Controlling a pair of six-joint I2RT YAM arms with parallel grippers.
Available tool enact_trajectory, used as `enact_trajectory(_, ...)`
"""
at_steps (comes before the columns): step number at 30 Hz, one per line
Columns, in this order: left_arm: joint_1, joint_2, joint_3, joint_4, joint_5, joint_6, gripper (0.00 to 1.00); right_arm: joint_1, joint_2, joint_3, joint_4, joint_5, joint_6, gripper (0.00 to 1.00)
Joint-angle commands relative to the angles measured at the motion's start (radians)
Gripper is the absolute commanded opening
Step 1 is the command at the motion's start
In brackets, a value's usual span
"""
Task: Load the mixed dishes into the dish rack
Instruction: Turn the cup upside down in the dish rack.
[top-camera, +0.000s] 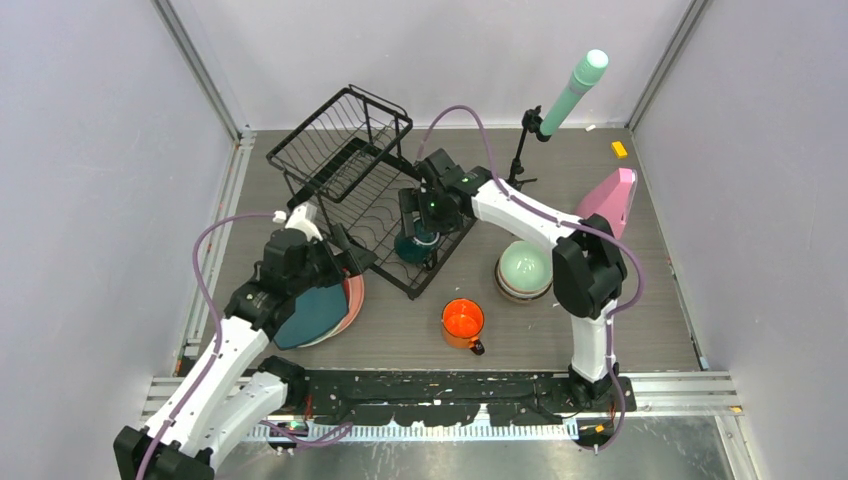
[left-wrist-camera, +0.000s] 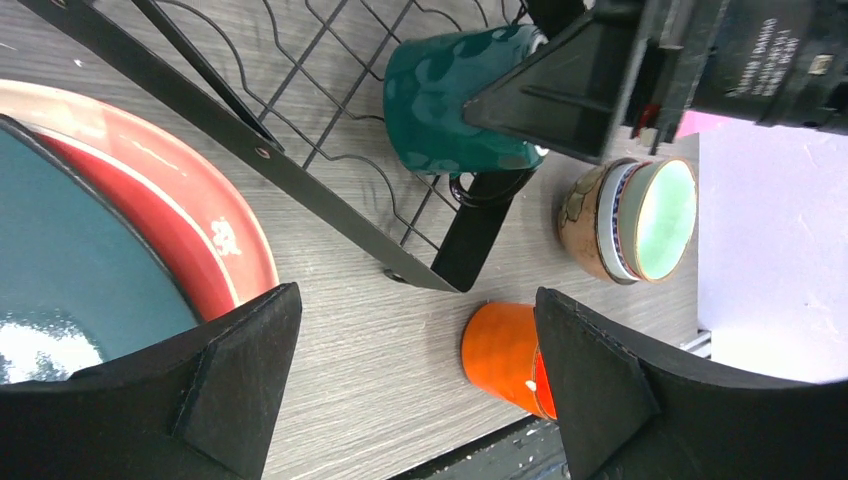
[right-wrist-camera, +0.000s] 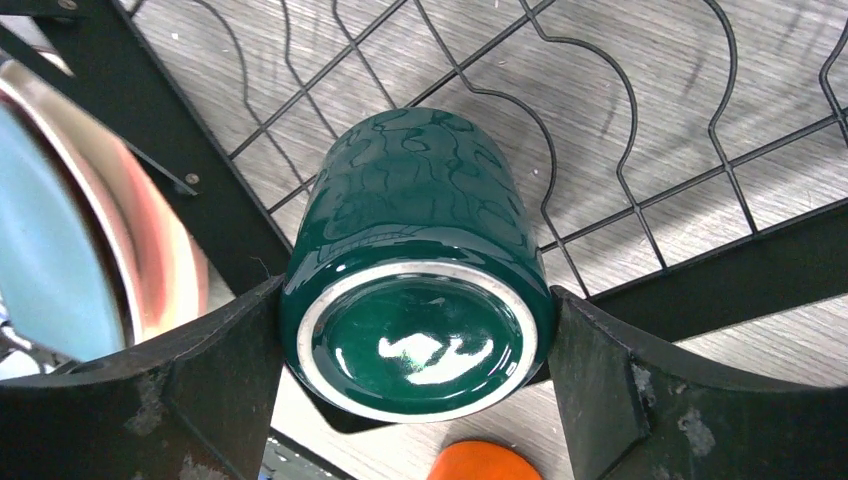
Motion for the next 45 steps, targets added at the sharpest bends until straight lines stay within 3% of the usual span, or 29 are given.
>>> enact_trajectory(1,0.0,-0.035,0.053,-0.043,-0.059,0.042,0.89,0.013,0.019,0.103,-0.036,0.083,-0.03,0.3)
enact_trajectory(9,0.0,-0.051,0.054,-0.052,-0.06,0.034,0.89,0.026,0.106,0.167,-0.033,0.115,-0.016,0.44)
enact_trajectory(17,0.0,-0.051,0.051,-0.066,-0.056,0.035,0.89,0.029,0.127,0.196,-0.035,0.107,-0.018,0.77)
enact_trajectory(21,0.0,-0.045,0.062,-0.063,-0.051,0.028,0.89,0.029,0.136,0.237,-0.061,0.103,-0.038,0.88)
enact_trajectory(31,0.001,-0.031,0.064,-0.058,-0.034,0.021,0.9,0.033,0.152,0.28,-0.076,0.158,-0.034,0.98)
enact_trajectory(40,0.0,-0.012,0.059,-0.051,-0.028,0.018,0.9,0.067,0.142,0.268,-0.046,0.262,-0.054,1.0)
enact_trajectory(45,0.0,-0.014,0.059,-0.054,-0.027,0.018,0.9,0.068,0.124,0.248,-0.026,0.231,-0.046,1.0)
